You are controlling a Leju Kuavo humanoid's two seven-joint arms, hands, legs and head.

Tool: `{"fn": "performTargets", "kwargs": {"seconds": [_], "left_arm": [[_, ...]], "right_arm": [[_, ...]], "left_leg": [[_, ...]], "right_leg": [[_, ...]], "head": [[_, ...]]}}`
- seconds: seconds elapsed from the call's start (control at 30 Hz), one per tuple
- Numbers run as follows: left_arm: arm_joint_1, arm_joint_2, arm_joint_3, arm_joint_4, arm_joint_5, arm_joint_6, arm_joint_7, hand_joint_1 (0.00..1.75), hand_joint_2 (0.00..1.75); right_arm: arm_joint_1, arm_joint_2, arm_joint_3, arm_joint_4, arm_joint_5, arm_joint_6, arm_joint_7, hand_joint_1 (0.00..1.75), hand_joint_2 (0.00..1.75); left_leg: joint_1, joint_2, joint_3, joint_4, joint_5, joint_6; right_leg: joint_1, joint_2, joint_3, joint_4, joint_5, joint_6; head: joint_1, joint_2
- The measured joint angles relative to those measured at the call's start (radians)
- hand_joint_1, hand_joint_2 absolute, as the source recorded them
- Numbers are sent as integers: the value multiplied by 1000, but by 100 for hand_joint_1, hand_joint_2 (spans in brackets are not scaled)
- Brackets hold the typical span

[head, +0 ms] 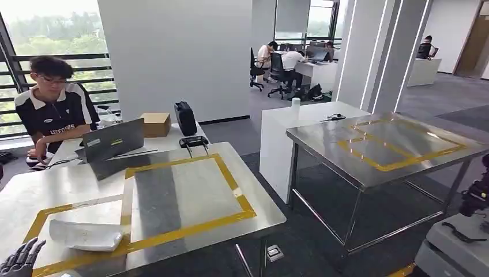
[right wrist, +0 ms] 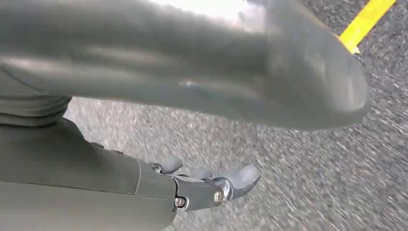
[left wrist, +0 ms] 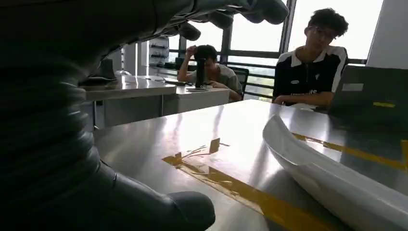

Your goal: Take the parts from the cabinet and place them on the table.

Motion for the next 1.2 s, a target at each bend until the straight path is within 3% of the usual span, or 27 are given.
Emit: {"fn": "performTargets", "kwargs": {"seconds": [0.03,0.07,0.1,0.17,0.2,0.23,0.27,0.33,0.37,0.4,0.43,0.53,0.57,0.63,0.67,0.7,0.73,0.8,0.87,0.9,0.93,0.97,1.03,1.07,1.1,1.13,1.2], "left_arm": [[4,3,-1,-4,4,-1,-6,0,175],[8,4,-2,-5,10,-2,-11,0,175],[8,8,-2,-5,14,-2,-12,0,175],[7,9,-8,-3,24,-1,-17,0,175],[10,9,-10,1,34,0,-22,0,175],[13,9,-11,4,45,4,-34,0,175],[13,10,-11,9,57,8,-47,0,175],[9,10,-11,15,70,13,-63,0,175],[2,8,-15,21,72,14,-63,0,175],[-13,-3,-25,31,70,14,-63,0,175],[-14,-5,-31,35,64,14,-59,0,175],[-13,-32,-50,52,51,21,-40,0,175],[-18,-40,-56,58,50,24,-34,0,175],[-21,-50,-63,62,50,28,-31,0,175],[-21,-54,-64,64,50,31,-31,0,175],[-21,-55,-68,66,50,32,-31,0,175],[-21,-58,-70,68,50,33,-31,0,175],[-15,-61,-72,74,60,42,-32,0,175],[3,-63,-72,75,78,77,-34,0,175],[13,-64,-72,74,86,98,-40,0,175],[23,-67,-72,74,92,113,-43,0,175],[30,-72,-72,75,92,122,-45,0,175],[48,-84,-72,76,92,138,-45,0,175],[61,-85,-72,76,94,144,-45,0,175],[78,-88,-72,76,103,150,-45,0,175],[93,-88,-72,76,113,155,-45,0,175],[132,-94,-70,73,137,167,-45,0,175]], "right_arm": [[1,0,0,0,0,-3,-17,0,0],[0,3,0,0,0,-5,-31,0,0],[0,3,0,0,0,-8,-40,0,0],[0,3,0,0,-3,-7,-69,0,0],[-1,3,0,0,-3,-7,-76,0,0],[-1,3,0,0,-3,-8,-82,0,0],[-1,2,0,0,-2,-8,-85,0,0],[-2,0,0,0,-15,-15,-83,0,0],[-4,-3,-1,0,-26,-20,-75,0,0],[-4,-13,-3,-2,-31,-21,-63,0,0],[-5,-10,-3,-2,-31,-23,-52,0,0],[-4,-16,-3,-3,-29,-29,-28,0,0],[-2,-18,-3,-3,-29,-32,-25,0,0],[0,-18,-3,-3,-29,-38,-25,0,0],[0,-18,-3,-3,-29,-38,-25,0,0],[-1,-19,-3,-3,-29,-39,-25,0,0],[-1,-21,-3,-3,-30,-40,-25,0,0],[0,-23,-3,-3,-28,-43,-31,0,0],[0,-26,-3,-3,-20,-46,-33,0,0],[-1,-29,-3,-4,-16,-49,-32,0,0],[-1,-32,-3,-4,-14,-53,-29,0,0],[0,-32,-3,-4,-12,-60,-24,0,0],[2,-36,-3,-4,-2,-72,-7,0,0],[5,-37,-2,-4,1,-76,-2,0,0],[3,-37,-2,-4,8,-78,3,0,0],[4,-38,-1,-4,10,-78,5,0,0],[10,-40,-1,-5,17,-76,8,0,0]], "left_leg": [[-4,-1,0,-7,9,-7],[0,-3,-11,1,-7,-9],[-1,-5,-22,32,-52,-13],[5,-7,-63,176,-150,-25],[10,-7,-79,244,-181,-31],[14,-7,-81,278,-184,-38],[19,-7,-62,268,-166,-45],[29,-6,28,141,-103,-58],[37,-5,82,53,-93,-69],[25,-11,106,26,-126,-71],[24,-21,90,36,-106,-46],[23,-18,68,37,-100,-19],[25,-16,58,36,-92,-4],[23,-14,40,36,-77,11],[21,-12,28,36,-68,15],[17,-10,17,36,-60,18],[13,-8,6,37,-51,21],[9,-8,-13,37,-36,20],[8,-8,-25,37,-23,16],[9,-6,-27,37,-16,14],[7,-6,-29,35,-8,7],[11,-6,-25,27,0,2],[13,-9,-24,14,20,-11],[6,-10,-25,3,30,-21],[10,-11,-36,15,1,-21],[9,-11,-46,51,-54,-22],[11,-10,-76,190,-164,-29]], "right_leg": [[-7,-1,0,-16,14,-6],[-15,-7,3,-32,31,-3],[-16,-6,-2,-38,41,-12],[-19,-7,-20,-36,55,-13],[-19,-7,-29,-34,60,-11],[-21,-7,-40,-30,65,-9],[-24,-7,-52,-22,69,-4],[-35,-7,-77,0,73,4],[-38,-7,-89,15,72,13],[-36,-7,-104,22,75,25],[-33,-8,-110,27,78,31],[-33,-3,-123,31,99,44],[-37,-3,-130,39,88,50],[-37,-3,-160,116,-2,58],[-37,-3,-186,199,-59,60],[-37,-3,-205,269,-97,59],[-36,-3,-212,320,-115,56],[-31,-2,-169,299,-75,46],[-22,0,-46,133,-10,29],[-17,4,3,48,-34,20],[-14,5,23,16,-43,22],[-9,6,19,23,-28,24],[-7,5,9,11,-21,16],[-15,4,6,-6,-4,7],[-20,-1,8,-17,13,3],[-21,0,-2,-21,24,-3],[-21,1,-26,-19,43,-6]], "head": [[0,0],[-1,0],[-2,0],[-1,0],[-1,0],[-1,0],[-1,0],[-1,0],[-1,0],[-3,0],[2,0],[4,0],[4,0],[4,0],[5,0],[5,0],[5,0],[5,0],[5,0],[5,0],[5,0],[5,0],[5,0],[4,0],[4,0],[2,0],[2,0]]}}
